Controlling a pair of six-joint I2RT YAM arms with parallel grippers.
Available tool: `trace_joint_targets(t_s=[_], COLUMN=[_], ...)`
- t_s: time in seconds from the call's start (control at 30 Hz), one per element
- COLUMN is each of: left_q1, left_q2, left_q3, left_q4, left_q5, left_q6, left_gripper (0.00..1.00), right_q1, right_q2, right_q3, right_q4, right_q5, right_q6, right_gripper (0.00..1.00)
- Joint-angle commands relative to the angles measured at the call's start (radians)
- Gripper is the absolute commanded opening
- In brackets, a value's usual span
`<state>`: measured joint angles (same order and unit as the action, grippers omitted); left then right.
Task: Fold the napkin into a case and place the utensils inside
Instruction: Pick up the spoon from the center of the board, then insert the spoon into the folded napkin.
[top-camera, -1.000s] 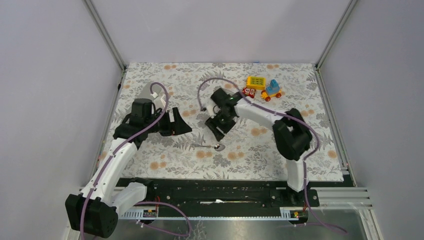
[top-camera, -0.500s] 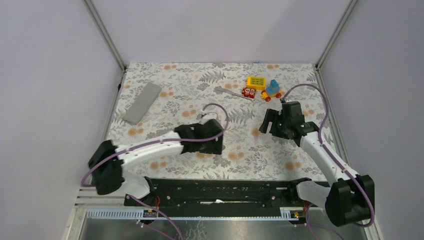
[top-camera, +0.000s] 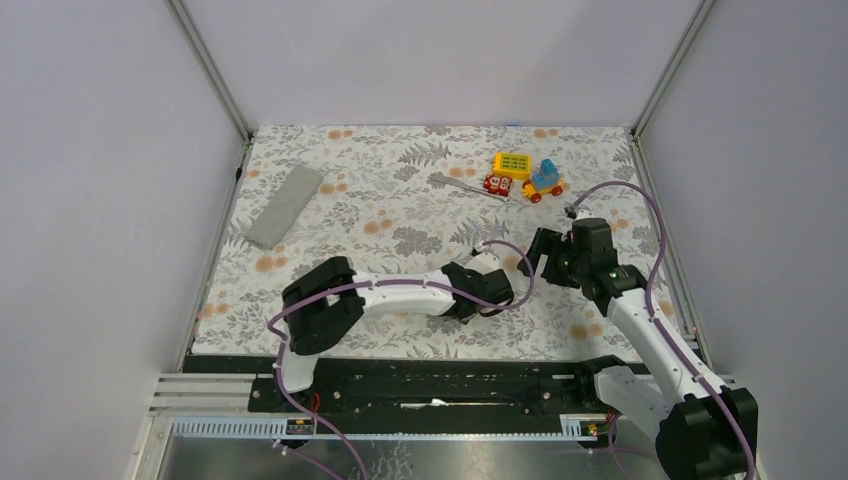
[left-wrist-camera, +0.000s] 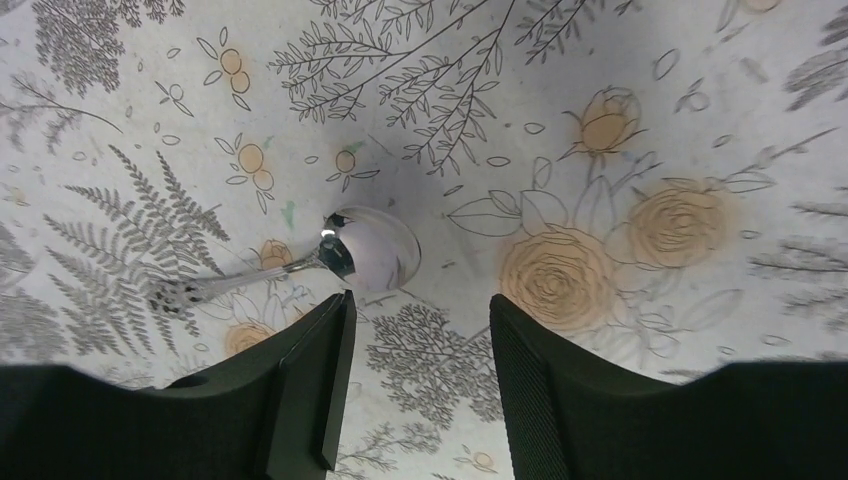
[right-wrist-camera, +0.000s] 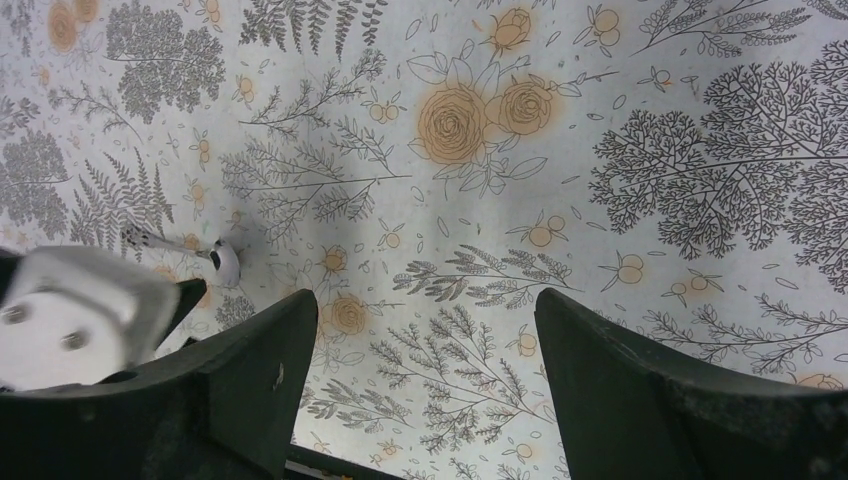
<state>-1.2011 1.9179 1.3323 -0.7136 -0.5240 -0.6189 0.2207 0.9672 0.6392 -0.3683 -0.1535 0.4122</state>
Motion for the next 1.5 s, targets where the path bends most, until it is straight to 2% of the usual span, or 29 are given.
trace_joint_targets(t_s=[0.0,0.37,0.67,0.73,0.77,0.97,1.13,1.37,1.47], left_q1=[-0.020,-0.029,-0.021,-0.015,-0.012,0.038,0.155,0.384,0.478], left_q2=[0.060,0.115,0.130,0.135,0.136,0.118,0.082,0.171,0.245], left_q3=[0.070,0.069,0.051,0.051,0.050,0.046,0.087,0.313,0.443], left_q4=[-0.056,-0.029,0.027,0.032,0.035,0.068,0.112,0.197,0.230], left_q5=[-0.116,-0.187,-0.185,-0.190,-0.199,-0.260,-0.369,-0.587,-0.630], left_q6=[0.115,0.240,0.298,0.294,0.288,0.251,0.278,0.357,0.381], left_gripper=[0.55,0.35,0.24,0.06,0.00,0.00,0.00,0.00,0.00], right_q1=[0.002,0.002,0.002,0.002,0.001,0.002,0.002,0.003,0.003], right_q2=[-0.041,-0.025,-0.037,-0.035,-0.032,-0.017,0.023,0.169,0.259], right_q3=[-0.011,-0.027,-0.030,-0.030,-0.029,-0.030,-0.030,0.013,0.062], right_q4=[0.025,0.040,0.040,0.040,0.040,0.040,0.041,0.058,0.057], right_q5=[-0.022,-0.015,-0.006,-0.006,-0.006,-0.006,-0.010,-0.103,-0.167], right_q6=[-0.012,-0.013,-0.007,-0.010,-0.010,-0.010,-0.010,-0.018,-0.022], right_gripper=[0.87,0.87,0.87,0.87,0.87,0.88,0.88,0.89,0.97])
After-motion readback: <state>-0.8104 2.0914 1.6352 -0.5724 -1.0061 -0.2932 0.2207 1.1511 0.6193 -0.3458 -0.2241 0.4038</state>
